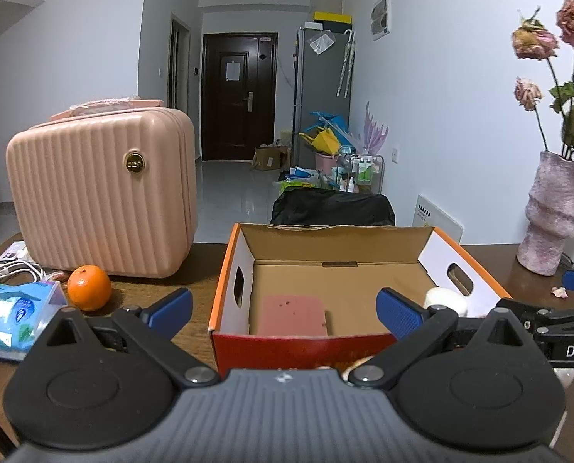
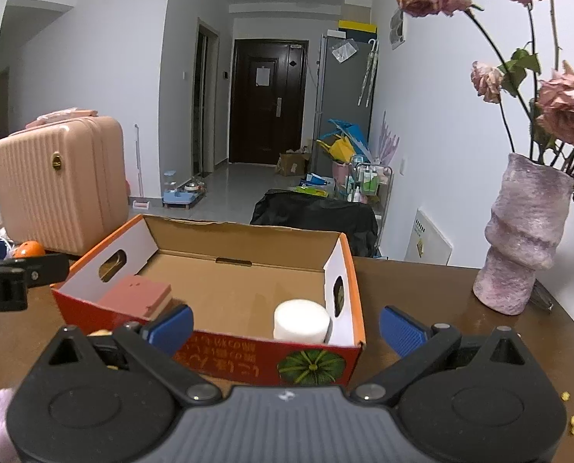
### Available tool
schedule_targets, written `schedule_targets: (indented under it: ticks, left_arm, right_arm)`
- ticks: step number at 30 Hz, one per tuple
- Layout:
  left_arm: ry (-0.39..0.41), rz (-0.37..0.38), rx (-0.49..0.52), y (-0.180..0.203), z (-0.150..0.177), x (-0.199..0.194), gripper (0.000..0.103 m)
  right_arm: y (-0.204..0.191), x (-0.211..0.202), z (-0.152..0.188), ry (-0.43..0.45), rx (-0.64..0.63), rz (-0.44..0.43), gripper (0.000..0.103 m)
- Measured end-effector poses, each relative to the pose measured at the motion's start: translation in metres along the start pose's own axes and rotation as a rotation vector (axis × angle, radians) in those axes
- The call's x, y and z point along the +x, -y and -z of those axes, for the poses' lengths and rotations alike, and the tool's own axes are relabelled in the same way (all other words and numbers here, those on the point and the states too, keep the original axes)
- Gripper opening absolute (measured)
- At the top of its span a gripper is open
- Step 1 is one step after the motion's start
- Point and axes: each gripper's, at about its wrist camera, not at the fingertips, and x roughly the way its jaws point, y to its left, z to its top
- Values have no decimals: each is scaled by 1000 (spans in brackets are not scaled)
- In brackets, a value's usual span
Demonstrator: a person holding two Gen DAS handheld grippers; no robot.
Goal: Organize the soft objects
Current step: 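Lift both open tools out of the box and back toward the table, then move the right tool to the purple drawstring bag and close on it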
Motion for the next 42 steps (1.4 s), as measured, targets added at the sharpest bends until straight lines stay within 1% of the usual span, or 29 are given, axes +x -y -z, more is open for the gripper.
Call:
schedule_targets:
  ticks: [8, 20, 25, 34, 42]
  left_arm:
    - [34, 15, 27, 7, 15, -34, 103]
    - [10, 18, 37, 4, 37, -68, 103]
    - [14, 23, 45, 4, 46, -85, 103]
    - [35, 40, 76, 10, 62, -116, 103]
    - [35, 51, 70, 11, 80, -139, 103]
  right_arm:
    - [-2, -30, 16, 15, -19, -6, 103]
    - [-5, -73, 41, 29, -43, -11, 103]
    - [-8, -90, 51, 32, -51, -14, 103]
    - [-6, -122, 71, 46, -31, -15, 103]
    - [-6, -144, 91, 40, -6, -21, 103]
